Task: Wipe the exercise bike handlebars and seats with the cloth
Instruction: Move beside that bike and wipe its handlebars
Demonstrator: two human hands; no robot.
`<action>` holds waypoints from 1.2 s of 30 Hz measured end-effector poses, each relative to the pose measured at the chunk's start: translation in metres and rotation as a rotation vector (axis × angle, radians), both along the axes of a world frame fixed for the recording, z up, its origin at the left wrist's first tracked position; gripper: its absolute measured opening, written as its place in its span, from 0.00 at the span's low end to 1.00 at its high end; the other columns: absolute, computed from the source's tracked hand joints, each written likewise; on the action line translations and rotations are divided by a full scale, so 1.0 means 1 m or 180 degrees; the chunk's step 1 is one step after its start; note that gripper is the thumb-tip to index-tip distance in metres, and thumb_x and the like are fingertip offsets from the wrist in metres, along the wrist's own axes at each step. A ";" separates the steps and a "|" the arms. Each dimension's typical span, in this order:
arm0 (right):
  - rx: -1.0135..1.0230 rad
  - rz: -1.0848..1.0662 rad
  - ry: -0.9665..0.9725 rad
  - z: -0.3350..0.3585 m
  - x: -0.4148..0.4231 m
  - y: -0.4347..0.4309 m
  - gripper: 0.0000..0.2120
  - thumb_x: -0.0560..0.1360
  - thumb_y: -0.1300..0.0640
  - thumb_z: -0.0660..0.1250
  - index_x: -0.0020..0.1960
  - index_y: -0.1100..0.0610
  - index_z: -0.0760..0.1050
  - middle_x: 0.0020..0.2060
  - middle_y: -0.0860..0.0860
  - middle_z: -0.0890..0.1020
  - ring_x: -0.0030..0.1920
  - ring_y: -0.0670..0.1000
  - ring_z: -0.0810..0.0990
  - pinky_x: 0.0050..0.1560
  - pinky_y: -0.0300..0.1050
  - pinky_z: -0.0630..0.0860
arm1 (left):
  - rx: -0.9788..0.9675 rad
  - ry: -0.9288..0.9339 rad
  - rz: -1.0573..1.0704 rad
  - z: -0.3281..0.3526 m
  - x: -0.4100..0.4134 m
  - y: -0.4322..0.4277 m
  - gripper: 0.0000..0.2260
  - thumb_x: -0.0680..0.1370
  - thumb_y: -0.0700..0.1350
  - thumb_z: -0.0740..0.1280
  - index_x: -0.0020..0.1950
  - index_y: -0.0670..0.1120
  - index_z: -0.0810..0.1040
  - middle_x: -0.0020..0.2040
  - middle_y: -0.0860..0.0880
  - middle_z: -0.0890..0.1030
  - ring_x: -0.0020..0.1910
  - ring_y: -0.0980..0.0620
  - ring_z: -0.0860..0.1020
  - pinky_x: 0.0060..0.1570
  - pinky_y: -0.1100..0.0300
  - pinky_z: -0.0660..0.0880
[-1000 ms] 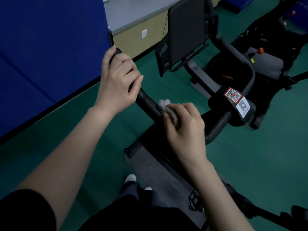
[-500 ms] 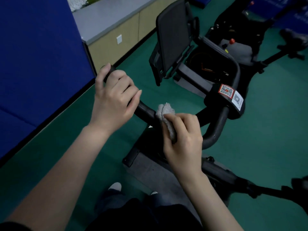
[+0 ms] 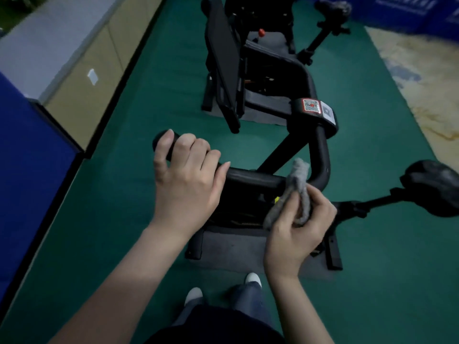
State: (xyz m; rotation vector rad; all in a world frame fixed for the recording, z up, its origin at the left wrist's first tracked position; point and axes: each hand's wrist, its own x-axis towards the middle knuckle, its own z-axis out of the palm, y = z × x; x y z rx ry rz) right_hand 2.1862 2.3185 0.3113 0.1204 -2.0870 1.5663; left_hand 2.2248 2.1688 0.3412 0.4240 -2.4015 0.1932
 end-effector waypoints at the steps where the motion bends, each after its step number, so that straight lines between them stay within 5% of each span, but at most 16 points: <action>1: -0.0364 -0.0235 -0.0266 0.001 0.003 -0.004 0.06 0.78 0.61 0.63 0.55 0.58 0.72 0.52 0.56 0.74 0.54 0.52 0.75 0.57 0.37 0.71 | 0.0005 -0.0019 -0.0007 0.000 0.000 0.000 0.13 0.80 0.50 0.61 0.46 0.44 0.80 0.45 0.47 0.79 0.56 0.47 0.69 0.70 0.51 0.48; 4: -0.0973 -0.0678 -0.0809 0.000 0.010 -0.007 0.05 0.79 0.59 0.62 0.55 0.52 0.71 0.55 0.56 0.77 0.56 0.54 0.77 0.58 0.46 0.74 | 0.0030 -0.0063 -0.0030 0.000 0.000 -0.001 0.13 0.80 0.50 0.61 0.45 0.44 0.80 0.45 0.47 0.79 0.56 0.47 0.67 0.70 0.52 0.47; 8: -0.1207 -0.0839 -0.1120 -0.003 0.029 -0.008 0.07 0.79 0.58 0.63 0.50 0.45 0.71 0.50 0.48 0.79 0.50 0.45 0.79 0.49 0.35 0.75 | 0.0039 -0.0134 -0.0085 0.002 0.003 -0.001 0.13 0.80 0.50 0.60 0.45 0.44 0.80 0.46 0.47 0.78 0.57 0.46 0.66 0.69 0.52 0.46; 14: -0.1667 -0.0591 -0.1897 0.000 0.036 -0.040 0.06 0.78 0.59 0.64 0.54 0.53 0.73 0.50 0.51 0.81 0.48 0.44 0.81 0.49 0.36 0.75 | -0.0020 -0.0201 -0.0175 0.002 0.006 -0.005 0.14 0.80 0.50 0.58 0.47 0.44 0.80 0.47 0.46 0.79 0.58 0.47 0.65 0.69 0.51 0.47; 17: -0.2201 -0.0489 -0.2137 0.011 0.032 -0.065 0.05 0.79 0.59 0.62 0.52 0.50 0.71 0.44 0.46 0.79 0.37 0.34 0.80 0.37 0.26 0.72 | -0.0051 -0.0213 -0.0254 0.003 0.007 -0.007 0.14 0.81 0.50 0.58 0.48 0.44 0.79 0.47 0.46 0.79 0.58 0.46 0.65 0.69 0.52 0.46; 20: -0.2668 -0.0331 -0.2291 0.016 0.034 -0.081 0.05 0.80 0.61 0.59 0.52 0.55 0.72 0.40 0.49 0.78 0.29 0.36 0.78 0.29 0.28 0.71 | -0.0098 -0.0211 -0.0360 0.004 0.008 -0.010 0.13 0.81 0.49 0.58 0.50 0.44 0.79 0.48 0.46 0.79 0.58 0.46 0.65 0.69 0.53 0.45; 27: -0.3004 0.0371 -0.2752 0.015 0.046 -0.096 0.07 0.80 0.63 0.58 0.57 0.62 0.71 0.44 0.59 0.77 0.41 0.52 0.75 0.45 0.47 0.73 | -0.0083 -0.0164 -0.0790 0.005 0.015 -0.022 0.13 0.82 0.45 0.58 0.56 0.43 0.80 0.51 0.47 0.80 0.59 0.47 0.68 0.68 0.52 0.48; 32: -0.3416 0.0602 -0.2963 0.016 0.041 -0.087 0.14 0.79 0.67 0.59 0.64 0.68 0.66 0.44 0.59 0.76 0.41 0.52 0.75 0.44 0.45 0.74 | -0.0109 -0.0203 -0.0839 0.006 0.016 -0.024 0.12 0.82 0.44 0.58 0.57 0.43 0.80 0.52 0.48 0.80 0.60 0.48 0.69 0.68 0.52 0.49; 36: -0.3708 0.0245 -0.2806 0.018 0.029 -0.067 0.15 0.78 0.68 0.61 0.65 0.66 0.69 0.53 0.62 0.79 0.46 0.53 0.79 0.48 0.45 0.78 | -0.0077 -0.0155 -0.0807 0.006 0.015 -0.022 0.12 0.82 0.44 0.59 0.56 0.43 0.80 0.52 0.48 0.81 0.59 0.48 0.69 0.68 0.52 0.49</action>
